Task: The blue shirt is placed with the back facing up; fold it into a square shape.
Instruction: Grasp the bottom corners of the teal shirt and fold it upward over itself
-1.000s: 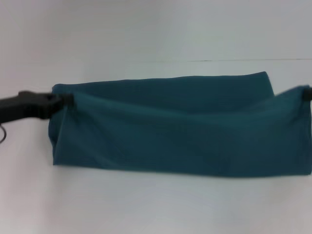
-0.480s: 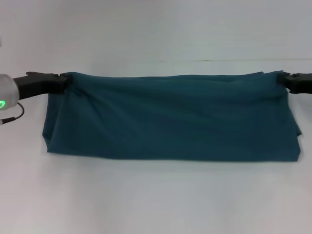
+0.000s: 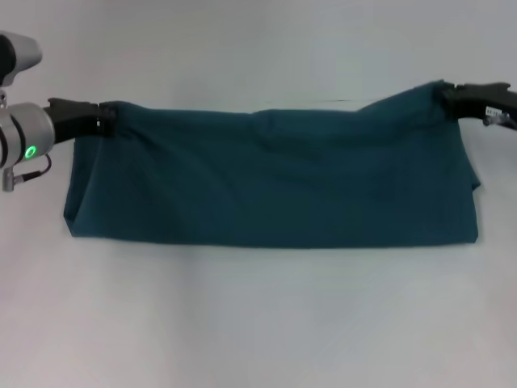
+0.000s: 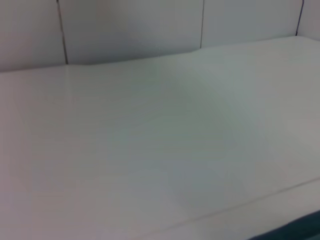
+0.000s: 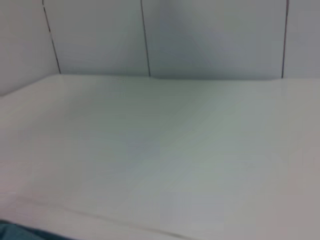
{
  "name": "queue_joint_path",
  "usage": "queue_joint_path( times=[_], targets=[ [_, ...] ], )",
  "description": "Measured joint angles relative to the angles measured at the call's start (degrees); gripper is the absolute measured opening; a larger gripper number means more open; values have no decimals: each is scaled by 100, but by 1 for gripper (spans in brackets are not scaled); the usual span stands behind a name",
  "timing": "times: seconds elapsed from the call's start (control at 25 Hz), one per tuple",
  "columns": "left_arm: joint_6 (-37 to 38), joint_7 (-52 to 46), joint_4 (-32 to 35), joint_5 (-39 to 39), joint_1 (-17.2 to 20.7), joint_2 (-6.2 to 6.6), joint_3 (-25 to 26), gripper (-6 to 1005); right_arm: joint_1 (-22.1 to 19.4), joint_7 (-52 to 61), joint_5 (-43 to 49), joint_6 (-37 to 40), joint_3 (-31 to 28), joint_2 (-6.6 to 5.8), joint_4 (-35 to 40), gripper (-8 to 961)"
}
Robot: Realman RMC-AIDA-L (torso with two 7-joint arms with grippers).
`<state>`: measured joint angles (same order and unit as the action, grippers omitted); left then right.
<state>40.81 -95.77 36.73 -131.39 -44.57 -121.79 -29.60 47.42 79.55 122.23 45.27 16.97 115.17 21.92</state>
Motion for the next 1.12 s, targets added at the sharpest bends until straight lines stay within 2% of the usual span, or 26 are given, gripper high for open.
queue_joint_path(
  times=[0.32, 0.8, 1.12],
  targets=[
    [-184, -30, 60, 126, -112, 46, -23, 44, 131, 3, -133, -87, 8, -59, 10, 39],
    [-545, 12, -153, 132, -198, 50, -46, 61, 182, -71, -157, -341, 11, -44, -56, 39],
    [-1286, 20, -197, 144, -280, -103, -129, 73, 269, -80, -159, -797, 323, 25, -65, 40]
  ],
)
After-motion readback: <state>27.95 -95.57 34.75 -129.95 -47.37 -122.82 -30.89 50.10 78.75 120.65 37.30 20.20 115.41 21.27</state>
